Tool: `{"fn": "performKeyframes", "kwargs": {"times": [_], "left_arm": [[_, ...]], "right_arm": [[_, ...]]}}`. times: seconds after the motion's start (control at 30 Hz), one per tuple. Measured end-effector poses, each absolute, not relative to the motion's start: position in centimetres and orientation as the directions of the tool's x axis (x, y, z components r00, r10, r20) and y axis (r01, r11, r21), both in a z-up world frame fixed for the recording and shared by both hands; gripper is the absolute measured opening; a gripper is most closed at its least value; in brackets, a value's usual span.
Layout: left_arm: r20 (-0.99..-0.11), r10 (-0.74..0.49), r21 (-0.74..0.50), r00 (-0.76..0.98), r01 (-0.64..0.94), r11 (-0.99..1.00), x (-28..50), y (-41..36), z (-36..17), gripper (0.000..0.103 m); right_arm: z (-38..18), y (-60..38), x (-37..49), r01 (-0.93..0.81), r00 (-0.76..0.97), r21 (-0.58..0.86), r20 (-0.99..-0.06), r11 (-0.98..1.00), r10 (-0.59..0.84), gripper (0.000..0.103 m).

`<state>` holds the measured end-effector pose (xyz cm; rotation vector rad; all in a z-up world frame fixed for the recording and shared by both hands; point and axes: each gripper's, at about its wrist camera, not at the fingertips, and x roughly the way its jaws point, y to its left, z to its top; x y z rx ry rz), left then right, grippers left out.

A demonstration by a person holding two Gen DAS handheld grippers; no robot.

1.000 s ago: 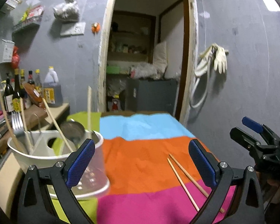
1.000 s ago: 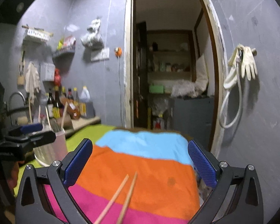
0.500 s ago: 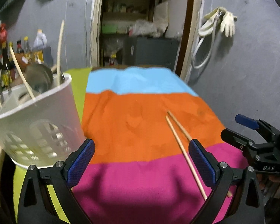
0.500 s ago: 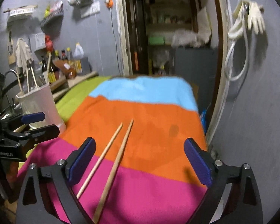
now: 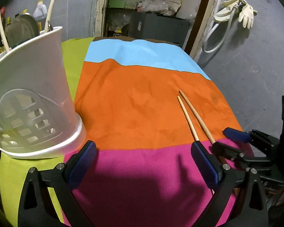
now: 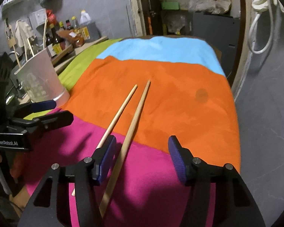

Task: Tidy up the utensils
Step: 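Grasp a wooden chopstick with the left tool while the right tool grasps the other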

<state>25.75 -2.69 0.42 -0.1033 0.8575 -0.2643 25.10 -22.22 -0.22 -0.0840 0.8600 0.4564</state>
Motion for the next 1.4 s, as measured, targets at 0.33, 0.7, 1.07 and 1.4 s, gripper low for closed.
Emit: {"fn": "performKeyframes", "kwargs": {"times": [0.33, 0.7, 1.07, 1.4], "left_arm": [[-0.751, -0.345, -0.238, 0.563, 0.257, 0.937, 27.0, -4.1, 0.3, 0.077], [-0.777, -0.442, -0.316, 0.447, 0.331, 0.889, 29.5, -6.8, -0.6, 0.047], [-0.804, -0.477, -0.360, 0.354, 0.349, 0.865, 31.9, -8.1, -0.9, 0.019], [-0.793, -0.536, -0.457, 0.290, 0.299, 0.837, 32.1, -7.0, -1.0, 0.004]], "right_arm": [[-0.7, -21.8, 26.4, -0.414, 0.555, 0.051, -0.777, 0.909, 0.296, 0.030], [-0.3, -23.0, 26.9, -0.399, 0.569, 0.066, -0.764, 0.914, 0.304, 0.017], [-1.2, -22.9, 29.4, -0.403, 0.503, 0.117, -0.800, 0.908, 0.327, 0.011], [-1.1, -24.2, 30.6, -0.332, 0.455, 0.271, -0.793, 0.903, 0.405, 0.005]]}}
